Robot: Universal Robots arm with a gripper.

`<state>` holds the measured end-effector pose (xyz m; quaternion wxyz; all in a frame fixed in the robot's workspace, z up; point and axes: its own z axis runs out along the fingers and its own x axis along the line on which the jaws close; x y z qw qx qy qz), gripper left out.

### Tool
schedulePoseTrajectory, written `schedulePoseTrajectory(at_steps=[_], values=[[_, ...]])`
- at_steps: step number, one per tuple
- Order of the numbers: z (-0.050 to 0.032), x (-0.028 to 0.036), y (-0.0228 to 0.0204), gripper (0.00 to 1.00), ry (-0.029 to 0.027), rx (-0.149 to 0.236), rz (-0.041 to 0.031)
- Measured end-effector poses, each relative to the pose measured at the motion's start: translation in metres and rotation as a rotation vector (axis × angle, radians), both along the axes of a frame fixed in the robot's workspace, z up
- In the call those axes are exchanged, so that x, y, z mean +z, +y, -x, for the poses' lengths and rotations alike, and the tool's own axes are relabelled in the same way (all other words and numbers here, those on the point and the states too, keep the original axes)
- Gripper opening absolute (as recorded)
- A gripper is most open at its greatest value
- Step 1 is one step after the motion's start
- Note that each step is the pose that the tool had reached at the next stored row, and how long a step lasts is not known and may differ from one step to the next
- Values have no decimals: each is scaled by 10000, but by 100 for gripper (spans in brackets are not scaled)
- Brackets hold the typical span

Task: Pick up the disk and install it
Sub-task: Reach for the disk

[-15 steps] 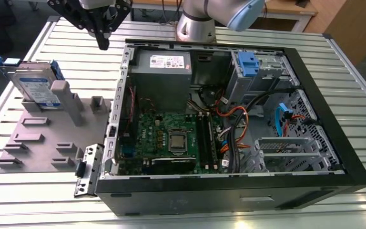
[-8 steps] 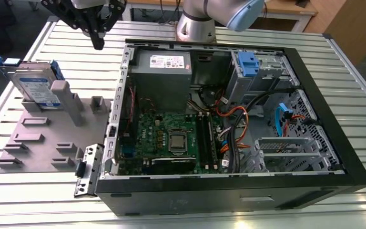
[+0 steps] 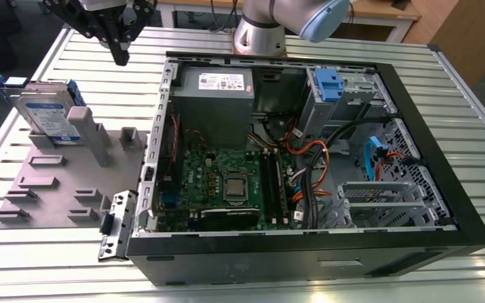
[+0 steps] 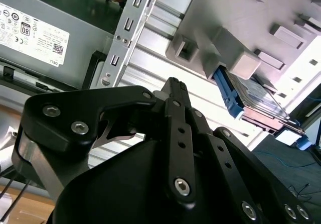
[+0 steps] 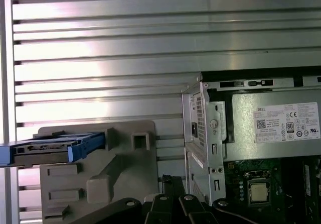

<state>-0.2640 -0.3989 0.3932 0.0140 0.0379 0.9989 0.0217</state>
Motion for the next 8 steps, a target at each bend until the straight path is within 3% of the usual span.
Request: schedulePoseTrajectory(at_steps=[8], values=[[130,0,0,11,-2,0,0]])
